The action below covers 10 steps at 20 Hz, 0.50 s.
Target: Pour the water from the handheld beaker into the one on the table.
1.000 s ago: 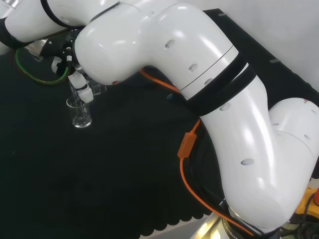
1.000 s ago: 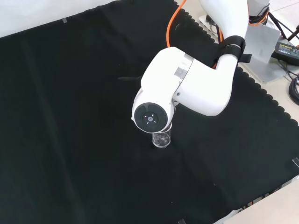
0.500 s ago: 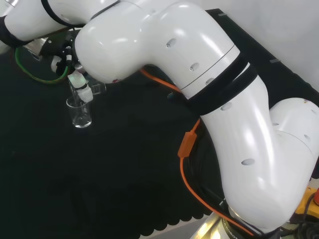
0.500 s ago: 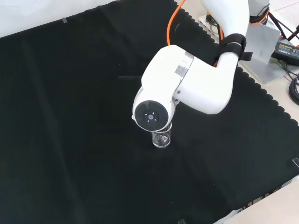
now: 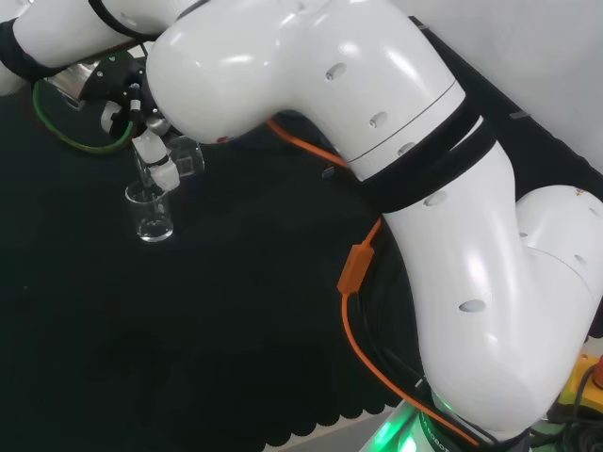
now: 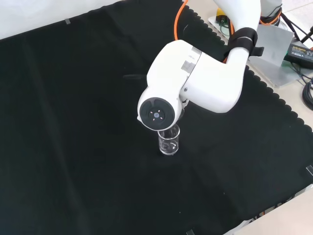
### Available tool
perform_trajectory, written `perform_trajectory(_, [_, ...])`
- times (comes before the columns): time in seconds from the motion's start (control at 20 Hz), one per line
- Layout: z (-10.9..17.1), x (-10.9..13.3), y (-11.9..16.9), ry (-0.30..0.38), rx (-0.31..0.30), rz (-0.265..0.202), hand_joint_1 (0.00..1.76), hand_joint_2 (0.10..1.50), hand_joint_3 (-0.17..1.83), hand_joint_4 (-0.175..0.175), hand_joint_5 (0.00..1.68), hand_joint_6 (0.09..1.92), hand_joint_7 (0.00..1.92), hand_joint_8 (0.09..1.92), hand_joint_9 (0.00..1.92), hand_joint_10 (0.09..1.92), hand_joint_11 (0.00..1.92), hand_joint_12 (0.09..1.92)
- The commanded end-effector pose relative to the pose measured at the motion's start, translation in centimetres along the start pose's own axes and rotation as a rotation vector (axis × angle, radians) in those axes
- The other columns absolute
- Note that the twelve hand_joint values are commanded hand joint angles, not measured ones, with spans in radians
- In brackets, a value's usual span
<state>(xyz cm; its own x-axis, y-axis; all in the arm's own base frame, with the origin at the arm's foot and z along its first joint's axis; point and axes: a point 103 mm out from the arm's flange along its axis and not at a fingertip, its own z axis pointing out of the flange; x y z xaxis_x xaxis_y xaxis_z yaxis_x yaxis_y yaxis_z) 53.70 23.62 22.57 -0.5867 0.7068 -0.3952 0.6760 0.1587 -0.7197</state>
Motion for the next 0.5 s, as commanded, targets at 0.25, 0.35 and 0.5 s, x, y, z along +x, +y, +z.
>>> perform_trajectory(0.25, [-0.19,0.03,-0.33,0.028,-0.031,-0.014,1.30,0.61,0.81,-0.175,1.16,0.89,1.23,0.86,1.52,0.79,1.20,0.81])
perform_trajectory(0.35, [-0.18,-0.04,-0.31,0.032,-0.027,-0.016,1.30,0.61,0.81,-0.175,1.16,0.89,1.23,0.86,1.52,0.79,1.20,0.81])
perform_trajectory(0.5, [-0.04,-0.57,-0.47,0.091,-0.076,-0.035,1.30,0.61,0.81,-0.175,1.16,0.89,1.23,0.87,1.52,0.79,1.20,0.81])
